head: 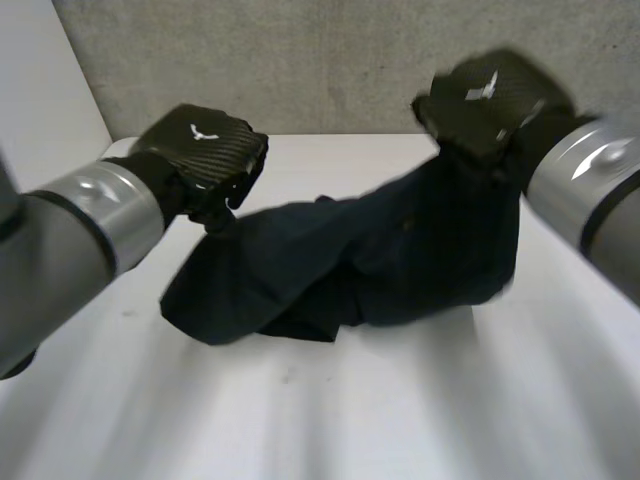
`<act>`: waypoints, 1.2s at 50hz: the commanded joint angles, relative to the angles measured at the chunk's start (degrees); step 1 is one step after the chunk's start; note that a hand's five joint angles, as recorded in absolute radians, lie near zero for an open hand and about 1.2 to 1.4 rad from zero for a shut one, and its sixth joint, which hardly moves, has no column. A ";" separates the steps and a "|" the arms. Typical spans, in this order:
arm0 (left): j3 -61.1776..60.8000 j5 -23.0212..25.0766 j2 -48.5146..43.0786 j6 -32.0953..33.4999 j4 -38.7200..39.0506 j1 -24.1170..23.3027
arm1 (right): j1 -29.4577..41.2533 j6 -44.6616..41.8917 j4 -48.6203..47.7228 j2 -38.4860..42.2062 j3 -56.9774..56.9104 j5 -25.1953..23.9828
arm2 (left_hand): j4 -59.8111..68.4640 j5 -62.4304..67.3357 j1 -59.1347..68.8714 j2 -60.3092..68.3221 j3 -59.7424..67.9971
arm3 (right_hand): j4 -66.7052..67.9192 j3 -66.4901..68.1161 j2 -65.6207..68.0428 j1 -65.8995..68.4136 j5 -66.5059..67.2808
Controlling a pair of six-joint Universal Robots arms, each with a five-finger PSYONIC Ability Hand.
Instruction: Fold the shorts.
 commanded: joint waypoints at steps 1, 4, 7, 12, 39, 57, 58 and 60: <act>2.31 -3.92 -13.97 2.49 3.72 -0.13 | -0.10 1.45 7.28 13.56 -0.26 0.37 | 7.25 32.33 8.01 7.24 7.49 | 11.65 12.98 13.35 22.99 15.13; 4.59 -6.21 -18.89 3.55 3.46 -1.44 | -0.63 4.87 8.78 17.87 -0.69 -0.16 | -33.57 -8.49 -32.81 -33.58 -33.33 | 11.65 12.98 13.35 22.99 15.13; 5.39 -8.66 -20.13 3.20 3.54 -4.07 | -1.33 9.62 8.43 18.58 -0.96 -0.51 | -40.72 -15.63 -39.96 -40.73 -40.48 | -0.54 0.79 1.16 10.81 2.94; 2.85 -13.24 -14.70 0.83 3.90 -4.08 | -1.94 13.93 7.56 15.78 -0.70 -2.18 | -48.97 -23.88 -48.21 -48.97 -48.72 | -34.83 -33.49 -33.13 -23.48 -31.35; -32.23 -2.98 -2.37 -30.28 16.73 10.94 | -2.83 14.56 13.62 12.77 0.53 -7.19 | -49.15 -24.06 -48.39 -49.16 -48.91 | -52.23 -50.90 -50.53 -40.89 -48.75; -19.93 2.66 -17.84 -34.60 16.82 11.65 | -3.35 11.83 0.00 14.98 8.44 -4.82 | -25.50 -0.41 -24.74 -25.51 -25.25 | 11.65 12.98 13.35 22.99 15.13; -19.58 2.66 -18.11 -34.60 16.82 11.56 | -3.35 11.83 -0.09 14.89 8.53 -4.82 | -20.10 4.99 -19.34 -20.11 -19.86 | 11.65 12.98 13.35 22.99 15.13; -18.87 2.84 -18.46 -34.60 16.82 11.30 | -3.35 11.83 -0.44 14.72 8.53 -4.82 | -6.82 18.26 -6.06 -6.83 -6.58 | 11.65 12.98 13.35 22.99 15.13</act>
